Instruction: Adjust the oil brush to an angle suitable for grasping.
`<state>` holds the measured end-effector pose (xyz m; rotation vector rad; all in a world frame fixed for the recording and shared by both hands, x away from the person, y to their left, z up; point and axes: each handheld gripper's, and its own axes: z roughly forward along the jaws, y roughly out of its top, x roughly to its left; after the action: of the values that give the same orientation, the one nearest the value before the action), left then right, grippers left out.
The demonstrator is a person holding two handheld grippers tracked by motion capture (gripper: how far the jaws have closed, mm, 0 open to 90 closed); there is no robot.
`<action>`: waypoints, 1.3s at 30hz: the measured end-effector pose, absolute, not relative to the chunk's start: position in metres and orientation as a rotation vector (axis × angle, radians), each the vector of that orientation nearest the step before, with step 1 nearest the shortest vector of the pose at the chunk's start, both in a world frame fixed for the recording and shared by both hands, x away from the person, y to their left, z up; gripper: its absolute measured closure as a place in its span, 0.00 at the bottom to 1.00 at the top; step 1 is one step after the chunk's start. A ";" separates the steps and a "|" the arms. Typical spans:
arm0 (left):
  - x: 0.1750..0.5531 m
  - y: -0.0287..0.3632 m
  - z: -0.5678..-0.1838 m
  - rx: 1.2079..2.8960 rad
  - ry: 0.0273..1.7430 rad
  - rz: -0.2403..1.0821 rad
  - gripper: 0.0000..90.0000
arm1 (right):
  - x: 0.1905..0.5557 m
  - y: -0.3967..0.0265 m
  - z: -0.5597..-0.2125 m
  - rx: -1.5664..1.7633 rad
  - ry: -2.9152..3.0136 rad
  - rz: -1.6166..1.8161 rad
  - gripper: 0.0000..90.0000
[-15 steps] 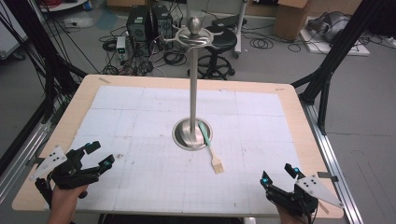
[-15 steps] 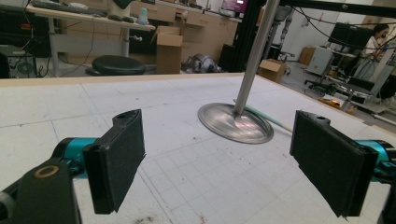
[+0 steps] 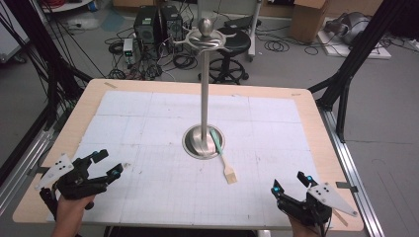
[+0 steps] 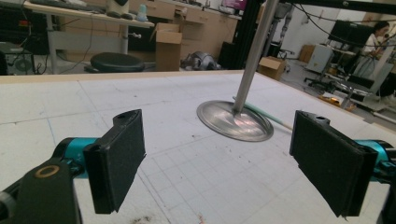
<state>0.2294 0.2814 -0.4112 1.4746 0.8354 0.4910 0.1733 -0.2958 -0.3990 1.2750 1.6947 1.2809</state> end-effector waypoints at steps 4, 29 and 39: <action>0.229 0.283 -0.412 1.478 0.836 0.486 0.21 | 0.181 -0.281 -0.396 1.281 1.690 1.277 0.19; 0.229 0.287 -0.415 1.475 0.846 0.470 0.21 | 0.255 -0.198 -0.388 1.210 1.874 1.253 0.20; 0.229 0.288 -0.415 1.476 0.848 0.469 0.21 | 0.265 -0.186 -0.392 1.213 1.933 1.213 0.19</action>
<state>0.2290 0.2875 -0.4147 1.4756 0.8479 0.4688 0.2654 -0.1863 -0.3917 1.2128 1.9335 1.2133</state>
